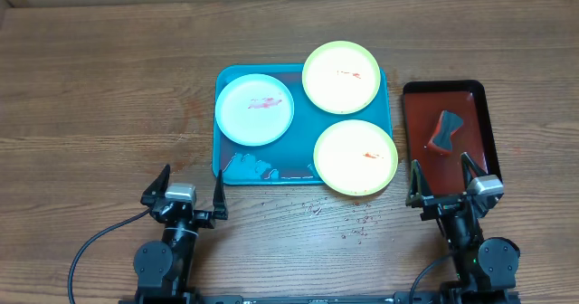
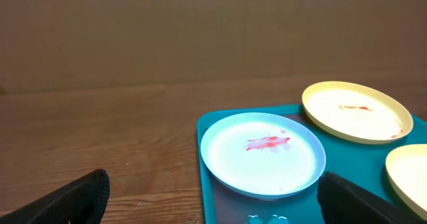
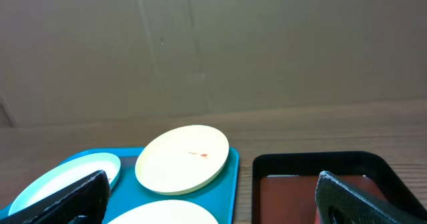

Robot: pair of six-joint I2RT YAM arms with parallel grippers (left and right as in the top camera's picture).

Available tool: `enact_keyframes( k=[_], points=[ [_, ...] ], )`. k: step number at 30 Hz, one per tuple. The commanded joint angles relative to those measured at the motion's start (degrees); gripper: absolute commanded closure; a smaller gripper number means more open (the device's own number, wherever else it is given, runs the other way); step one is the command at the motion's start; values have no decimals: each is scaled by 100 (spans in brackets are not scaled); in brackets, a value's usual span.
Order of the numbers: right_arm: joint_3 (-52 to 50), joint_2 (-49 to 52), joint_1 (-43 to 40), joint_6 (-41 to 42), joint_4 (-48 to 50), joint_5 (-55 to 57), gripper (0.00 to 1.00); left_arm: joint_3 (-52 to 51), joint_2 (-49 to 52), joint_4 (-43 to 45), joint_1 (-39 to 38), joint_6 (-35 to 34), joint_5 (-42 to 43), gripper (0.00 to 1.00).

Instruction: Clean dirty plates on tray and stack at the side

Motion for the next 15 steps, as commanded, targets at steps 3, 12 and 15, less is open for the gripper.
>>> enact_keyframes(
  k=[3, 12, 15],
  points=[
    [310, -52, 28, 0, 22, -101, 0, 177, -42, 26, 28, 326, 269, 0],
    [968, -50, 28, -4, -442, -140, 0, 977, 861, 4, 28, 660, 389, 0],
    [1298, -26, 28, -7, -688, -138, 0, 1558, 1698, -42, 28, 710, 516, 0]
  ],
)
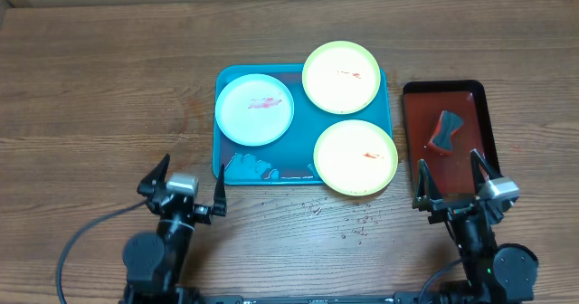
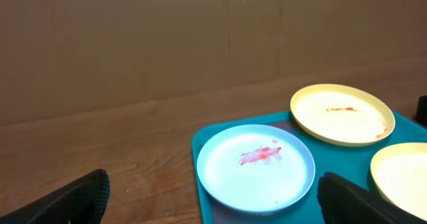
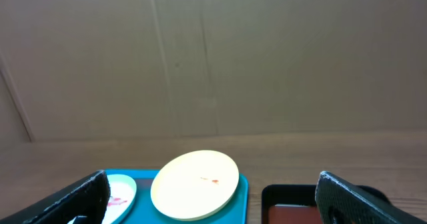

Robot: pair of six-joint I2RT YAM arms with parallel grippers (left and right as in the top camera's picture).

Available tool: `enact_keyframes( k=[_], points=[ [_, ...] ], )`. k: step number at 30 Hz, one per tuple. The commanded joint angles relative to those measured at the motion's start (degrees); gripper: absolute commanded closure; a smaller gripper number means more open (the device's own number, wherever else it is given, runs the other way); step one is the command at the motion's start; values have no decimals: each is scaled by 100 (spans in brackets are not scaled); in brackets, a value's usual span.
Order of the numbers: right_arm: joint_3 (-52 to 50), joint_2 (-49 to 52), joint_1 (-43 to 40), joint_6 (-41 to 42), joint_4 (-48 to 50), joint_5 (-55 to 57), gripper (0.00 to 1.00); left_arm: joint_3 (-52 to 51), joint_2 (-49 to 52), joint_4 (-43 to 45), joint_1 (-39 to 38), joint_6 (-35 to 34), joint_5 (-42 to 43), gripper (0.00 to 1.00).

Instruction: Clean dirty plates on tray and stack at the side

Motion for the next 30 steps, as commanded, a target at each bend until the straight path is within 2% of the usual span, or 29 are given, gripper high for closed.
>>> enact_keyframes(
  k=[1, 8, 17, 24, 28, 30],
  points=[
    [586, 59, 26, -9, -225, -31, 0, 968, 1128, -129, 28, 291, 302, 0],
    [1478, 1084, 26, -9, -704, -33, 0, 3040, 3331, -1399, 26, 382, 509, 0],
    [3051, 3464, 26, -11, -1965, -52, 0, 5480, 5458, -3547, 22, 339, 595, 0],
    [4868, 5696, 20, -28, -3600, -348, 0, 5718, 6242, -3713, 22, 31, 992, 0],
    [5779, 6741, 20, -28, -4489, -404, 0, 5718, 6561, -4085, 24, -592, 1897, 0],
    [5980, 7101, 20, -17, -4605, -415, 0, 5718, 6717, -4203, 22, -839, 2210, 0]
  ],
)
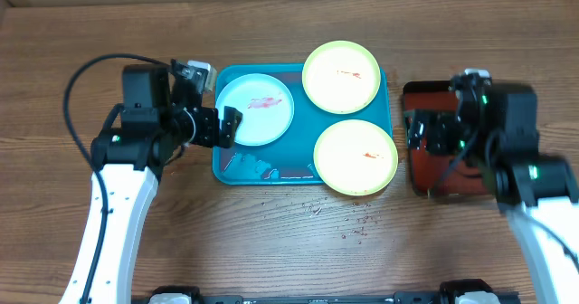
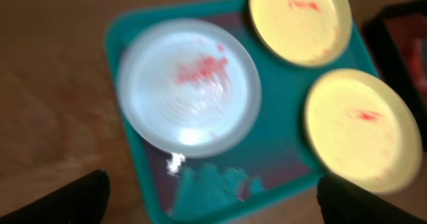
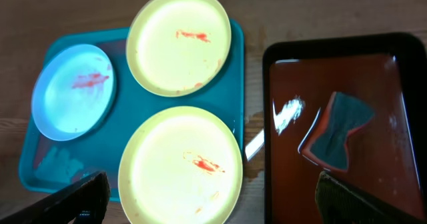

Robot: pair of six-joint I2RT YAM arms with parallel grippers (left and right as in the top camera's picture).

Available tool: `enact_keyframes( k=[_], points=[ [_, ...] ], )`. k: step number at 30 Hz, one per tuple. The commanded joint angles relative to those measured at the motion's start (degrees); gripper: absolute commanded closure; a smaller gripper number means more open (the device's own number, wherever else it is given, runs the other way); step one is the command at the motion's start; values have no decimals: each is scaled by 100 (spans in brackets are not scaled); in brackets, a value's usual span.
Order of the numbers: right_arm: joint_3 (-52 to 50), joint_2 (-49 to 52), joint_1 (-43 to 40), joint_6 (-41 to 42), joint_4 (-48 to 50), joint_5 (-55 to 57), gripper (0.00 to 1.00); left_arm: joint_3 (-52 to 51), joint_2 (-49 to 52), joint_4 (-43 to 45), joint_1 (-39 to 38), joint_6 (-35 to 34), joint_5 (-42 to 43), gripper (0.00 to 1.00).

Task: Clean dirty plates on tray and stack at the side
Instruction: 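Move the left gripper to the white plate's left rim and grasp it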

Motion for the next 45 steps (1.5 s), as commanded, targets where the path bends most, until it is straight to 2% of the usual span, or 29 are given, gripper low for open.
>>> enact_keyframes(
  k=[1, 6, 7, 9, 10, 11, 14, 16, 19, 24, 27, 37, 40, 45],
  points=[
    [420, 525, 20, 0, -125, -170, 0, 111, 249, -96, 22, -640, 957, 0],
    [420, 964, 20, -4, -133, -815, 0, 111, 535, -131, 22, -914, 1296, 0],
    [420, 984, 20, -4, -144, -850, 0, 111, 590, -76, 11, -953, 1287, 10],
    [417, 1003, 20, -4, -142, -844, 0, 111, 739, -31, -26, -1152, 1169, 21],
    [417, 1003, 20, -4, -103, -844, 0, 111, 872, -44, -70, -1738, 684, 27],
    [417, 1003, 20, -4, -52, -844, 0, 111, 1047, -173, -144, -2562, -149, 34],
    [417, 1003, 20, -4, -37, -841, 1, 111, 1355, -503, -291, -3853, -1331, 44],
    [417, 1003, 20, -4, -37, -839, 5, 111, 1554, -621, -376, -4404, -1808, 50],
    [415, 1005, 20, -2, -20, -817, 9, 111, 1886, -538, -540, -4846, -2127, 54],
    [404, 1005, 20, -2, -20, -817, 11, 111, 2524, -63, -758, -5318, -2225, 62],
    [404, 1005, 20, -2, -22, -820, 12, 111, 2800, 162, -776, -5445, -2225, 63],
    [404, 1005, 20, -2, -39, -822, 12, 111, 3084, 516, -776, -5414, -2374, 65],
    [404, 1005, 20, -2, -42, -822, 12, 111, 3084, 562, -778, -5296, -2400, 80],
    [404, 1005, 20, -2, -39, -822, 12, 111, 3084, 839, -778, -4907, -2411, 80]
  ],
)
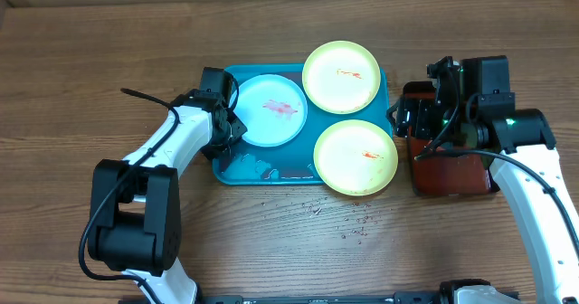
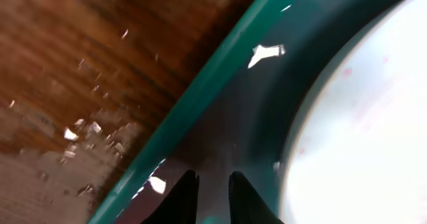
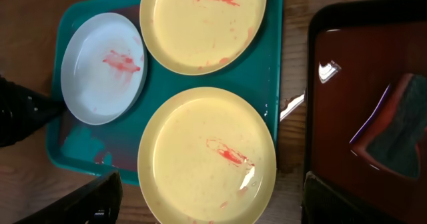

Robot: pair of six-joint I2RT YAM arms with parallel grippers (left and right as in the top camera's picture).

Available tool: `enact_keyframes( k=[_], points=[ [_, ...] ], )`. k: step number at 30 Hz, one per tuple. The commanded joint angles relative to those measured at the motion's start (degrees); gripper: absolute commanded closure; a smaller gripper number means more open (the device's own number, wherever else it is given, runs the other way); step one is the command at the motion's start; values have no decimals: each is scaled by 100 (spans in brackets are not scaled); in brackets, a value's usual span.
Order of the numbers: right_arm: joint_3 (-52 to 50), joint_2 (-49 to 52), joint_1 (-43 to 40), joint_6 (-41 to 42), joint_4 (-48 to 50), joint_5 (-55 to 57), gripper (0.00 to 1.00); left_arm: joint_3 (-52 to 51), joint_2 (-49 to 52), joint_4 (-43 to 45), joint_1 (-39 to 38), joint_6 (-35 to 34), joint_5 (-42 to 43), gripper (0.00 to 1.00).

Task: Clean dirty plates on tray and stack at the side
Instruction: 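Move the left gripper to the white plate's left rim and grasp it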

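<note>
A teal tray holds a small white plate with a red smear and two yellow plates, the far one and the near one, both smeared red. My left gripper is down inside the tray's left side. Its fingertips stand close together on the tray floor just left of the white plate's rim, with nothing between them. My right gripper hangs wide open above the near yellow plate, at the tray's right edge.
A dark red tray stands right of the teal one and holds a grey sponge, which the right arm covers in the overhead view. Crumbs and a few drops lie on the wood in front of the teal tray.
My left gripper was open above the tray's left side. It is now low in the tray with its fingers closed together beside the white plate, which lies slightly further right. The right gripper stays open.
Both arms first rested low at the table's near edge with open grippers, looking across at the trays. Then they were raised, left over the white plate, right over the red tray. Now the left is down in the teal tray and narrowed.
</note>
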Motion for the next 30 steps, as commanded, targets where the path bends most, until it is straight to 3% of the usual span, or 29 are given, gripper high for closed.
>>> enact_keyframes(
  k=[1, 4, 6, 12, 19, 24, 27, 30],
  points=[
    [125, -52, 20, -2, 20, -31, 12, 26, 63, 197, -13, 417, -114, 79],
    [125, -52, 20, -2, 20, -31, 12, 26, 63, 378, -13, 918, 92, 74],
    [125, -52, 20, -2, 24, -31, 11, 44, 61, 415, -11, 1307, 238, 76],
    [125, -52, 20, -2, 22, -31, 10, 612, 59, -299, -11, 2057, 269, 75],
    [125, -52, 20, -2, 20, -33, 9, 1091, 63, -476, -13, 2507, 269, 56],
    [114, -52, 20, -2, -7, -31, 8, 1075, 334, -404, -15, 2605, 271, 58],
    [114, -52, 20, -2, -26, -31, 7, 1075, 625, -413, -31, 2605, 417, 69],
    [114, -50, 20, -2, -74, -31, 7, 1075, 879, -350, -44, 2603, 424, 72]
  ],
)
